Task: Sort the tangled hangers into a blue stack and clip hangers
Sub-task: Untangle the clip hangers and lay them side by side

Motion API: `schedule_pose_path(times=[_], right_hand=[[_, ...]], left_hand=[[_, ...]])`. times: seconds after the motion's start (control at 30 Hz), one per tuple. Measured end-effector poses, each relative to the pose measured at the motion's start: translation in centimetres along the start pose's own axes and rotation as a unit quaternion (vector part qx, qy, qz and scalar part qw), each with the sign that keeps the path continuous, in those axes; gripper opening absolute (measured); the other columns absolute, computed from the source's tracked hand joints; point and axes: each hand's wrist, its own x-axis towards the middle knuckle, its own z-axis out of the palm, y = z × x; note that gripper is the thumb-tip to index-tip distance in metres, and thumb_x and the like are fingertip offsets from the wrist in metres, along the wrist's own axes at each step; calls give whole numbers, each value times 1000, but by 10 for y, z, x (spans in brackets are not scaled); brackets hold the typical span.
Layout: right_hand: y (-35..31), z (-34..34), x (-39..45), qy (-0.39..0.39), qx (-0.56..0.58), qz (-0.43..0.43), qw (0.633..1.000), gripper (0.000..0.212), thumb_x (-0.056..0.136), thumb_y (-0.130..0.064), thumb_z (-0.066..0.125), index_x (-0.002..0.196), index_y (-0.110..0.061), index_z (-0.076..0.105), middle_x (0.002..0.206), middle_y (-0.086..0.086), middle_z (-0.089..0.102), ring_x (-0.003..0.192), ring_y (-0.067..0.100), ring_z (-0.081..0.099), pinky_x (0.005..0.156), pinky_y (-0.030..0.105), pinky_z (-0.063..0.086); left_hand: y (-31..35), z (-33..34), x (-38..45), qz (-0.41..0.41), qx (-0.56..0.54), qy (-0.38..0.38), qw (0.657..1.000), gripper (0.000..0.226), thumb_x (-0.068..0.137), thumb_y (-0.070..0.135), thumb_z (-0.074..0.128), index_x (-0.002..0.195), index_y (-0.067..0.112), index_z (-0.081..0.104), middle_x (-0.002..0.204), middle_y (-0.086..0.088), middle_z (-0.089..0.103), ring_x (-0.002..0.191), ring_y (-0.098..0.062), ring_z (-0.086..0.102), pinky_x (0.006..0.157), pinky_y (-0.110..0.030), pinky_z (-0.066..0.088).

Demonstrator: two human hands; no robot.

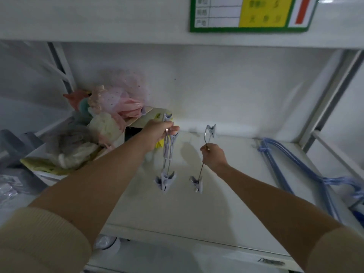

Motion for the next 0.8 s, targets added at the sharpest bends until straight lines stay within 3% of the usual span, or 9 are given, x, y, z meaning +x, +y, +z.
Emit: schedule_pose_path(times=[0.1, 0.2, 0.3, 0.37, 0.43, 0.5, 0.6, 0.7, 0.8], right_hand=[[-14, -3, -9, -4, 115, -31, 993, 27, 94, -13, 46, 103, 0, 68, 71, 8, 58, 55, 21, 58, 67, 36, 52], [-24, 1, -15, -7, 152, -37, 988, 27, 95, -12, 45, 102, 0, 68, 76, 10, 60, 49, 15, 56, 70, 37, 56], [-27, 3, -16, -12, 152, -36, 988, 28, 96, -11, 43, 96, -2, 69, 81, 10, 65, 49, 15, 55, 64, 32, 53], [-25, 0, -16, -7, 155, -25, 988, 27, 95, -11, 43, 86, -6, 68, 82, 10, 65, 47, 14, 55, 55, 23, 49], [-24, -3, -15, -11, 153, -10, 988, 25, 96, -12, 44, 85, -9, 67, 83, 9, 63, 47, 14, 55, 49, 18, 47], [-25, -4, -15, -31, 157, 16, 987, 23, 97, -15, 47, 100, -3, 67, 84, 7, 60, 49, 15, 55, 51, 20, 49], [-26, -3, -13, -116, 272, 131, 946, 41, 88, -22, 62, 125, -11, 48, 81, 8, 56, 49, 16, 53, 50, 24, 45], [-30, -6, -12, -228, 372, 222, 872, 30, 84, -23, 65, 106, -6, 52, 65, 10, 49, 40, 15, 47, 44, 22, 39], [-31, -8, -9, -206, 362, 222, 881, 13, 84, -8, 64, 76, -8, 54, 59, 6, 48, 39, 12, 45, 41, 19, 40]], left_hand=[[-2, 16, 4, -10, 20, -28, 999, 27, 90, 2, 56, 115, -8, 56, 84, -10, 71, 54, -2, 70, 53, -8, 53], [-4, 28, 5, -12, 52, -44, 998, 38, 78, 5, 71, 113, -8, 63, 104, -14, 70, 65, -5, 72, 54, -7, 51], [-2, 38, 2, -37, 32, -63, 997, 15, 86, 11, 61, 100, 10, 66, 82, 3, 74, 57, 4, 68, 54, -10, 49], [0, 41, 1, -54, 12, -68, 996, 15, 92, 14, 50, 94, 17, 64, 64, 11, 74, 55, 6, 67, 60, -13, 46], [1, 44, 1, -51, -6, -65, 997, 16, 95, 15, 45, 98, 15, 60, 57, 12, 72, 53, 5, 68, 50, -11, 48], [1, 47, 0, -40, -7, -61, 997, 16, 96, 11, 45, 106, 10, 57, 54, 11, 71, 51, 4, 67, 42, -6, 45], [-1, 50, 1, -36, -9, -68, 997, 16, 96, 8, 45, 106, 9, 57, 53, 12, 71, 52, 5, 67, 52, -11, 49], [-3, 52, 3, -35, -9, -89, 995, 15, 96, 9, 44, 95, 10, 59, 58, 11, 72, 56, 3, 69, 65, -14, 47], [-6, 55, 3, -28, 3, -111, 993, 15, 96, 10, 45, 99, 10, 60, 67, 9, 74, 63, 1, 71, 62, -13, 50]])
